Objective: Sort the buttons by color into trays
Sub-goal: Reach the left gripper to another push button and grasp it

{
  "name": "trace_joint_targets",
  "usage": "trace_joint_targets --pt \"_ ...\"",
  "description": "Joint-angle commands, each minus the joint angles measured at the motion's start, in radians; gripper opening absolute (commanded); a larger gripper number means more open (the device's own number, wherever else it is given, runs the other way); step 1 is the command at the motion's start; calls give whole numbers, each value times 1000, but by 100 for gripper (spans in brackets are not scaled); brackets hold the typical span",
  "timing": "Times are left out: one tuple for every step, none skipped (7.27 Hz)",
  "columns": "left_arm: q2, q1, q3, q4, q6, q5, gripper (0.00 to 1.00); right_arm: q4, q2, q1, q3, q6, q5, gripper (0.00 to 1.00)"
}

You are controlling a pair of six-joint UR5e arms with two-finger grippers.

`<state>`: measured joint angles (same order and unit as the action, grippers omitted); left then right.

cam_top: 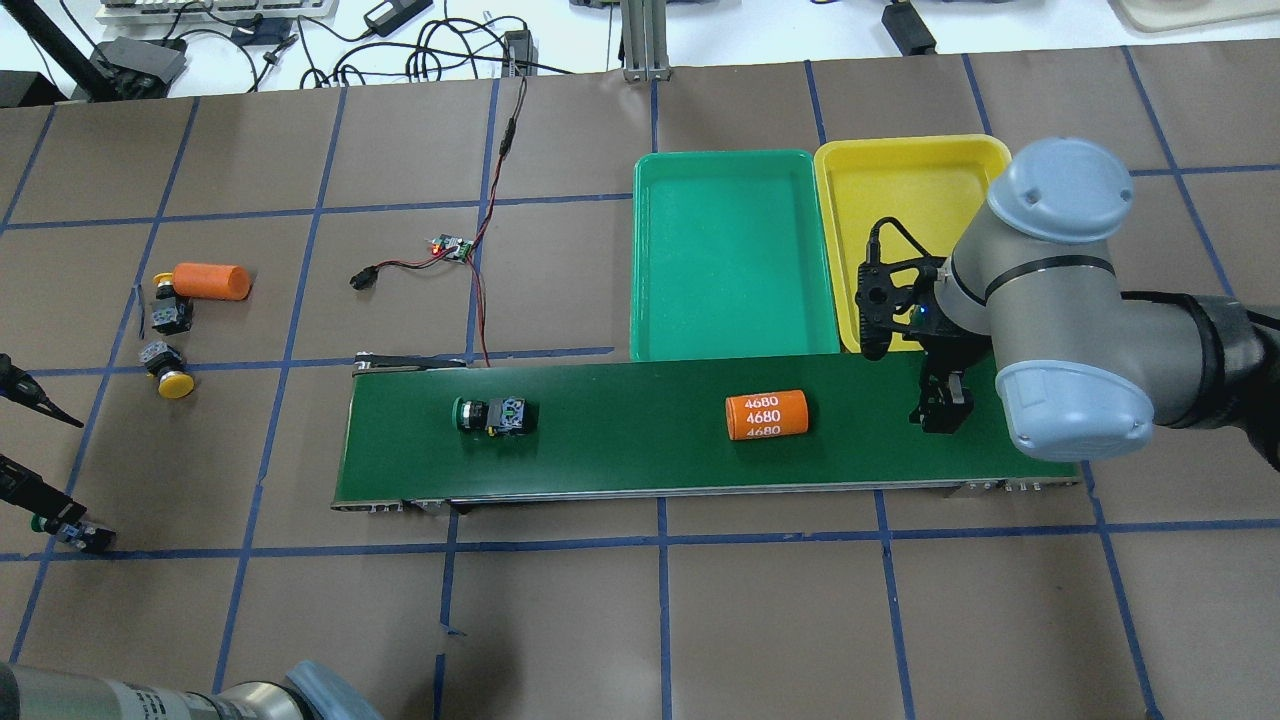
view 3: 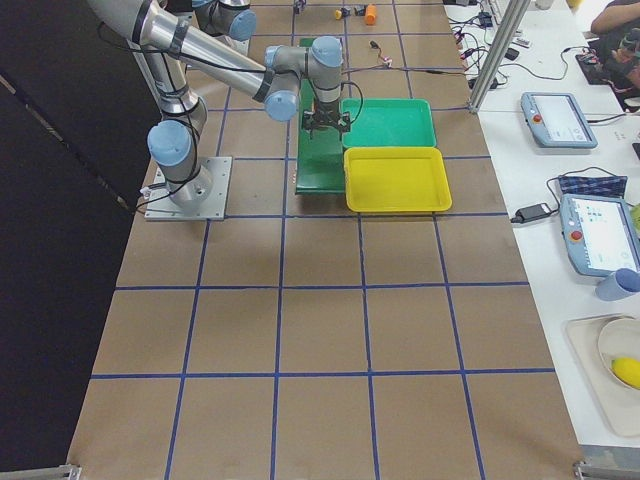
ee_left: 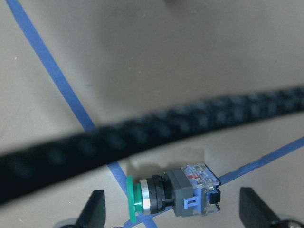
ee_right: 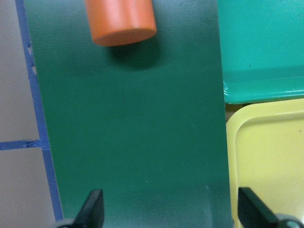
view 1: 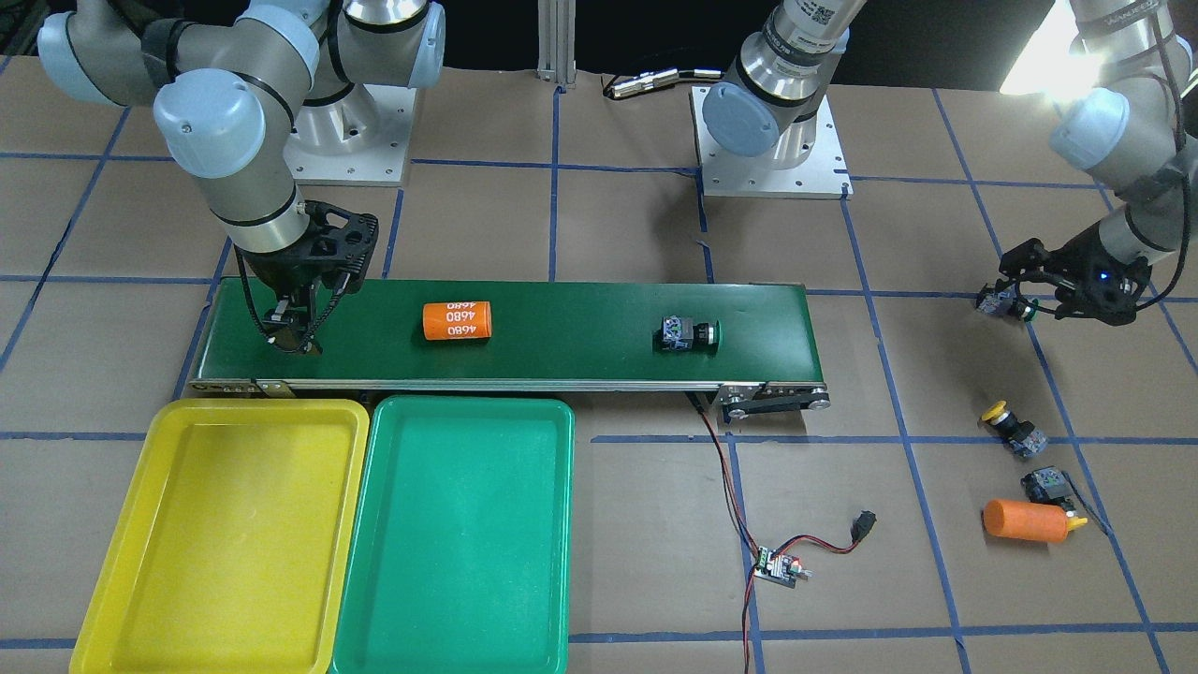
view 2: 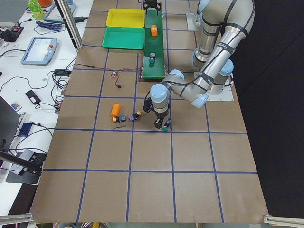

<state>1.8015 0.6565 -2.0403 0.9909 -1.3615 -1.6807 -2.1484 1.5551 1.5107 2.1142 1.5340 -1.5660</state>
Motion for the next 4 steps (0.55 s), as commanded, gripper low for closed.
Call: trace_joint_targets --pt "31 -3 -14 -67 -7 -2 100 -1 3 5 3 -11 -2 100" --pt "45 -5 -12 -69 2 -2 100 -1 0 6 3 -2 -2 100" --pt "53 -5 -15 -69 21 -4 100 -1 -1 5 3 3 -2 100" --pt "55 -5 -35 -70 53 -4 100 -1 -1 5 4 3 0 100"
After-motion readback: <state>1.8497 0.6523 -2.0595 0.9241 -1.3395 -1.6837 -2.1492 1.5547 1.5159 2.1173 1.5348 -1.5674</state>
